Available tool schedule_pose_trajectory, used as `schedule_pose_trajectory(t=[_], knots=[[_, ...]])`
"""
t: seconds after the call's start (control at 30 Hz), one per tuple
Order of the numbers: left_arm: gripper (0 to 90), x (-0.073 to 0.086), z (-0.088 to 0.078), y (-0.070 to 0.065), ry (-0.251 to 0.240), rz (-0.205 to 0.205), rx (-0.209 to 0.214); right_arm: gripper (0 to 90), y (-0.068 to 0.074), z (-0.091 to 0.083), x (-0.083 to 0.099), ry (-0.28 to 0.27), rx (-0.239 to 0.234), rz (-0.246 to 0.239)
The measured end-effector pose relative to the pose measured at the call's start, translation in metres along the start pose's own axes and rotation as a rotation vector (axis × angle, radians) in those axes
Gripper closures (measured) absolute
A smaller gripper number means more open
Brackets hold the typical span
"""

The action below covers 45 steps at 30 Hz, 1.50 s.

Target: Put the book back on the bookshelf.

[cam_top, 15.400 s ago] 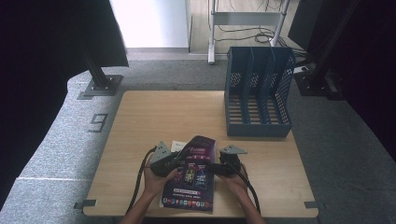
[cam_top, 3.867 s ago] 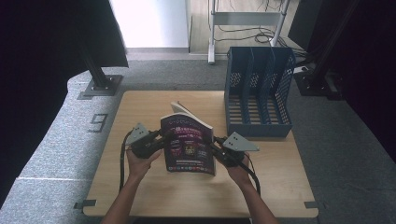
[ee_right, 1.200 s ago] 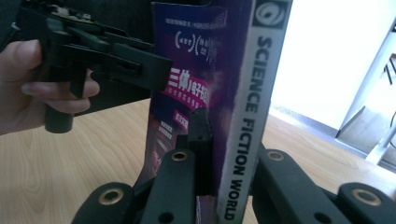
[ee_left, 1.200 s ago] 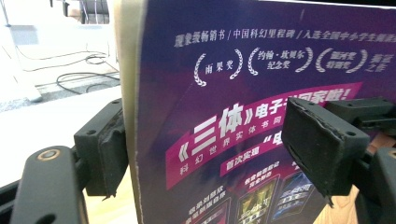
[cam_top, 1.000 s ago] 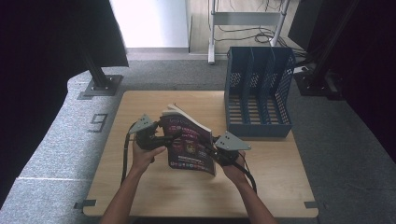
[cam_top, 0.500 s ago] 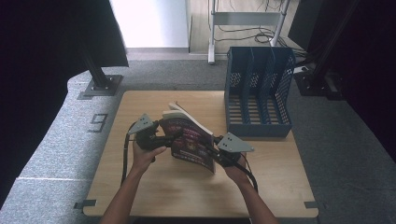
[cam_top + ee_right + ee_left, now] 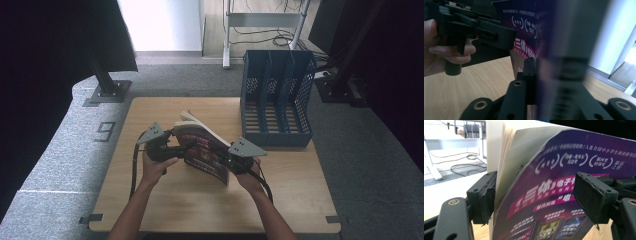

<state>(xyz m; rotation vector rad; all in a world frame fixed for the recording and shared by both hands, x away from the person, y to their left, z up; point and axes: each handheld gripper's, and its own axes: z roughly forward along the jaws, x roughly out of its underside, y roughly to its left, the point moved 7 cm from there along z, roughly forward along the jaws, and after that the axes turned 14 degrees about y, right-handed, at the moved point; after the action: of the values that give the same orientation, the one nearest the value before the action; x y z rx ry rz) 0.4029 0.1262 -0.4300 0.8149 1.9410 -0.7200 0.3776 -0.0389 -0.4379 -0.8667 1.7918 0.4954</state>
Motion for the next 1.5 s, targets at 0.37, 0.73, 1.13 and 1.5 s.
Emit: schedule_pose_trajectory(t=[0.37, 0.73, 1.13, 1.5], knots=[[22.1, 0.011, -0.004, 0.004, 0.029, -0.001, -0.067, 81.5, -0.005, -0.001, 0.001, -0.008, 0.027, 0.041], [22.3, 0.034, -0.011, 0.008, 0.062, -0.02, -0.098, 81.6, -0.011, -0.006, 0.0, -0.019, 0.054, 0.071], [22.3, 0.058, -0.014, 0.009, 0.103, -0.036, -0.13, 81.6, -0.017, -0.015, -0.002, -0.033, 0.079, 0.092], [23.1, 0.082, -0.009, 0.018, 0.165, -0.09, -0.156, 81.6, -0.022, -0.025, -0.002, -0.053, 0.099, 0.108]])
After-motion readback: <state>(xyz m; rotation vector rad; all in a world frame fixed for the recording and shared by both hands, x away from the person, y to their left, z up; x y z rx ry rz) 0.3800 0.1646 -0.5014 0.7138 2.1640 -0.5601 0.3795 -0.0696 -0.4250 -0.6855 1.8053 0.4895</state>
